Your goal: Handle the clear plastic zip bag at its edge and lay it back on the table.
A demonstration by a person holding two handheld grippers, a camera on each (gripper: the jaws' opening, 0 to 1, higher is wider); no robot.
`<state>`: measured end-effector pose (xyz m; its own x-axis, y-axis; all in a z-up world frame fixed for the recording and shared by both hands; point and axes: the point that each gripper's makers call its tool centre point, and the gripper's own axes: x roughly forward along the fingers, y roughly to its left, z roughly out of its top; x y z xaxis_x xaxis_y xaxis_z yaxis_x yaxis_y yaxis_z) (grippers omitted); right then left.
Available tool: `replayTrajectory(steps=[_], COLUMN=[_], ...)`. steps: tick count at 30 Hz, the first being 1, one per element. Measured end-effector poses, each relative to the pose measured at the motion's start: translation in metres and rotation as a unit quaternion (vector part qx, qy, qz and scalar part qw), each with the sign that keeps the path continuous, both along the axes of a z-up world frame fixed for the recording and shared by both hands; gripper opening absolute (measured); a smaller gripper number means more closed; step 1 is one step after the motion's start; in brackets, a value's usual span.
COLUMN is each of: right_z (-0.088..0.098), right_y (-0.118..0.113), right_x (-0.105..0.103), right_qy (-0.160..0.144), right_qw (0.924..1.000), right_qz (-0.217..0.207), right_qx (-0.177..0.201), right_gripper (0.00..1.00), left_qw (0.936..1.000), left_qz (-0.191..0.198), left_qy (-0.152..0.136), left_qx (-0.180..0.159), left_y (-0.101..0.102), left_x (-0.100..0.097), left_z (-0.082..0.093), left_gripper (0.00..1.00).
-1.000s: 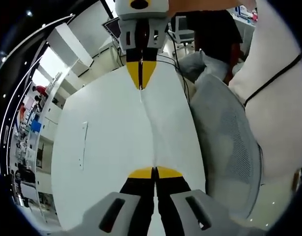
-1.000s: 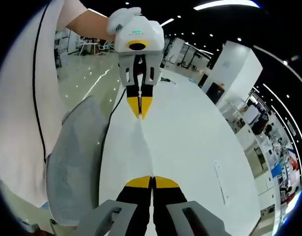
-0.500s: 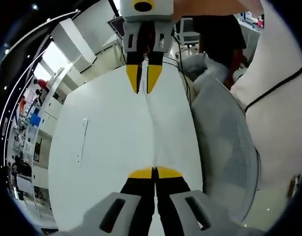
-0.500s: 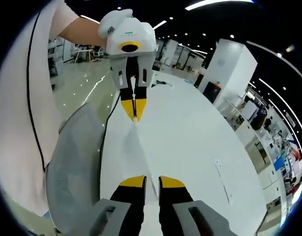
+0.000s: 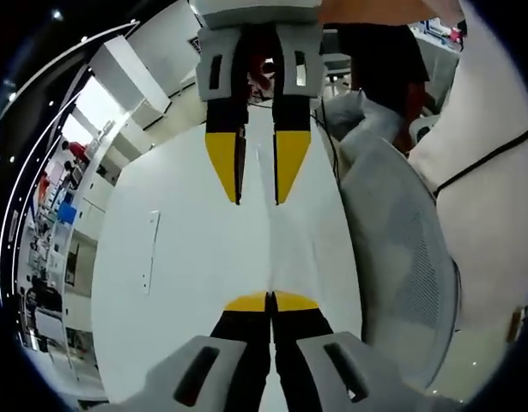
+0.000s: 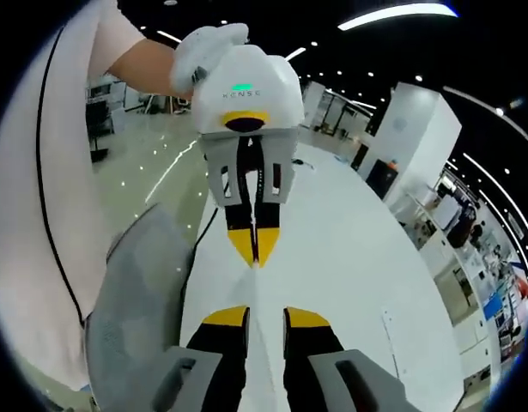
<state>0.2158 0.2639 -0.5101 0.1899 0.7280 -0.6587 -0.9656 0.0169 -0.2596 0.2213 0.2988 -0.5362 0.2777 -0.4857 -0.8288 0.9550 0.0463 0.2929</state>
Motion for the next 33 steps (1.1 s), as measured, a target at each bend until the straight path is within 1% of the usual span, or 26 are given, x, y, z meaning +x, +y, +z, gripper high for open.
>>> replayTrajectory(steps=[2,6,9,12,13,17,19,23,33], right_z=[-0.001,-0.004,-0.010,-0.012,-0.012,-0.013,-0.015,-0.014,-0.016], right_y=[0.007,0.018,0.022,0.026,0.027,0.035,0.036,0.037,0.039], right_x=[-0.002,-0.005,-0.005,-0.004,-0.003,0.000,0.002,0.001,0.002], right_qy=[0.000,-0.005,-0.014,-0.010,-0.014,-0.014,-0.019,-0.017,-0.013], right_qw=[1.0000,0.9998,0.9993,0.9992,0.9992,0.9991,0.9989,0.9988,0.9990], right_qz=[0.008,0.021,0.031,0.033,0.034,0.035,0.035,0.039,0.036], right_qx=[0.001,-0.002,-0.017,-0.018,-0.018,-0.018,-0.024,-0.024,-0.023], right_gripper=[0.11,0.10,0.08,0.07,0.07,0.05,0.03,0.01,0.01], left_qw=[1.0000,1.0000,1.0000,1.0000,1.0000,1.0000,1.0000,1.0000,1.0000], left_qz=[0.001,-0.001,0.001,0.001,0.001,-0.002,-0.002,0.000,0.001], left_qy=[-0.002,-0.002,-0.003,-0.003,-0.004,-0.002,-0.002,-0.003,-0.003], left_qx=[-0.001,0.008,0.005,0.003,0.003,0.002,0.002,0.001,-0.001], left_y=[-0.001,0.002,0.002,0.000,-0.001,-0.003,-0.003,-0.002,-0.001], left_x=[-0.001,-0.003,-0.001,-0.001,-0.001,-0.003,-0.003,-0.002,-0.001], left_z=[0.001,0.000,0.002,0.003,0.003,0.003,0.003,0.004,0.004], left_gripper=[0.00,0.00,0.00,0.00,0.00,0.00,0.00,0.00,0.00])
